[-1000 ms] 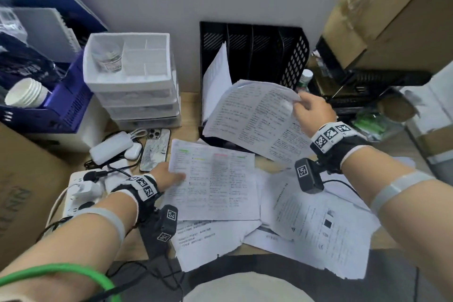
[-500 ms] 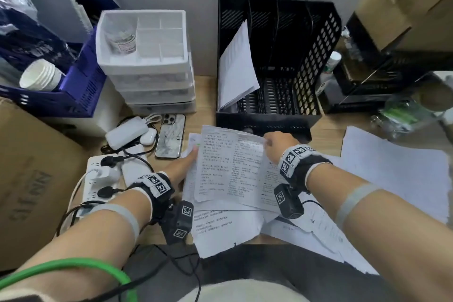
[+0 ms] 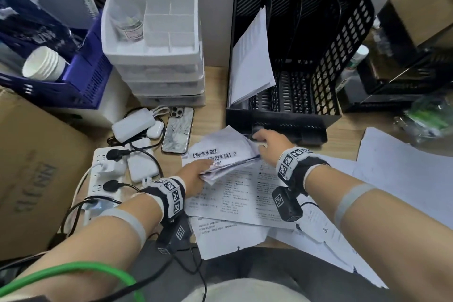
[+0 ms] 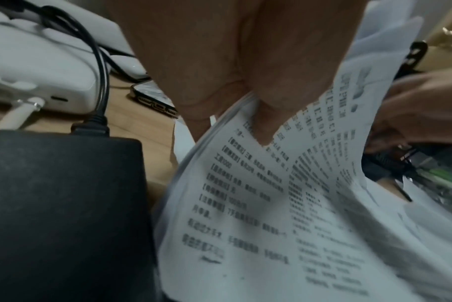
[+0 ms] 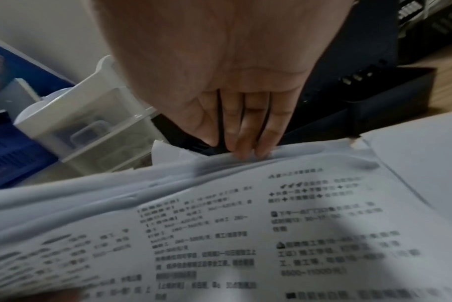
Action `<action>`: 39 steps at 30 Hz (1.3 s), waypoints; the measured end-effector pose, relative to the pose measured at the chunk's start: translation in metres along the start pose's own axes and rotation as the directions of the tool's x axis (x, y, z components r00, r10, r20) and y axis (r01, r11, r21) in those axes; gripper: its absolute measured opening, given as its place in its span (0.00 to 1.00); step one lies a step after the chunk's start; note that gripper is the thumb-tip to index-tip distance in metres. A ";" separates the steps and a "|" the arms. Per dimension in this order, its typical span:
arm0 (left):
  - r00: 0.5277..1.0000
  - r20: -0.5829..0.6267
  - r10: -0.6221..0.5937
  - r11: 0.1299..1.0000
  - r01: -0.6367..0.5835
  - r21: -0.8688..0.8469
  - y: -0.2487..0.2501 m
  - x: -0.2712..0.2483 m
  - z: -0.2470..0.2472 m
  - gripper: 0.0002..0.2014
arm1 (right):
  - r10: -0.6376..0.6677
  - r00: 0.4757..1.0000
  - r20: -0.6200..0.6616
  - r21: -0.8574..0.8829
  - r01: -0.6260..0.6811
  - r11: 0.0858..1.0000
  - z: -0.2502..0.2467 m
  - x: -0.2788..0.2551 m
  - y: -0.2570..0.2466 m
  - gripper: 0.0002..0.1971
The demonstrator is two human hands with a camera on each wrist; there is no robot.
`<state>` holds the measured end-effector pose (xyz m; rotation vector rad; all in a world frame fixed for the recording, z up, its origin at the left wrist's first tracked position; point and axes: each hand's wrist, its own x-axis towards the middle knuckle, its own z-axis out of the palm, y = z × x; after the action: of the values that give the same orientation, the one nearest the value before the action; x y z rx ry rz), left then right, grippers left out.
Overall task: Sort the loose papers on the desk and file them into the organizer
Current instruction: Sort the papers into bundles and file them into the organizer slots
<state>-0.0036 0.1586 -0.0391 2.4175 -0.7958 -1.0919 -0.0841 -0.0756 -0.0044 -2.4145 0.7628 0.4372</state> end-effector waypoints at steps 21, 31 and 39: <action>0.999 -0.023 -0.043 0.986 0.046 0.160 -0.010 -0.009 0.009 0.27 | -0.153 0.988 -0.016 -0.127 0.150 0.981 0.008 0.028 -0.041 0.10; 0.997 -0.077 -0.015 0.998 0.020 0.059 0.004 -0.017 -0.001 0.12 | 0.092 0.988 0.120 0.041 -0.098 0.994 0.000 0.009 0.012 0.21; 0.970 -0.227 0.085 0.930 -0.159 -0.331 0.048 -0.002 -0.033 0.06 | 0.401 0.897 -0.185 0.454 -0.284 0.844 -0.048 -0.057 0.115 0.22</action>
<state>0.0040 0.1264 0.0082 2.1092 -0.6155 -0.8313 -0.1922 -0.1582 0.0117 -1.9505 1.2875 0.0541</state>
